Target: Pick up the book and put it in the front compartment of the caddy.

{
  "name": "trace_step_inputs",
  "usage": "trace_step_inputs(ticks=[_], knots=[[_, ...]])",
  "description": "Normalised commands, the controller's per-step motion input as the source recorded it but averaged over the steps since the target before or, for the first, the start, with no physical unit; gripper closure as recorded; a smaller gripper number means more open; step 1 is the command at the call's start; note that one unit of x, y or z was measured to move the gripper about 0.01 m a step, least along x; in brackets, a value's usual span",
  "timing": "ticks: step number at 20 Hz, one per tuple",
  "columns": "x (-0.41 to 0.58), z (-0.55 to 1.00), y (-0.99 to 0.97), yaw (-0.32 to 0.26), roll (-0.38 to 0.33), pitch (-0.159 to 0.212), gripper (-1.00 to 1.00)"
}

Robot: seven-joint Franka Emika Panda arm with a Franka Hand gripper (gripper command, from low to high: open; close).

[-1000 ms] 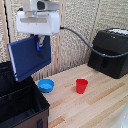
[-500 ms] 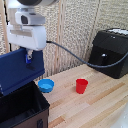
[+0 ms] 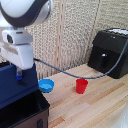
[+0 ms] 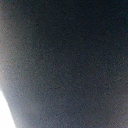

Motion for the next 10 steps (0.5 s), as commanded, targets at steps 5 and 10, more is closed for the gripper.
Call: trace_step_inputs(ticks=[5, 10], knots=[[0.146, -0.25, 0.21, -0.022, -0.072, -0.023, 1.0], [0.047, -0.08, 0.06, 0.004, -0.006, -0.008, -1.0]])
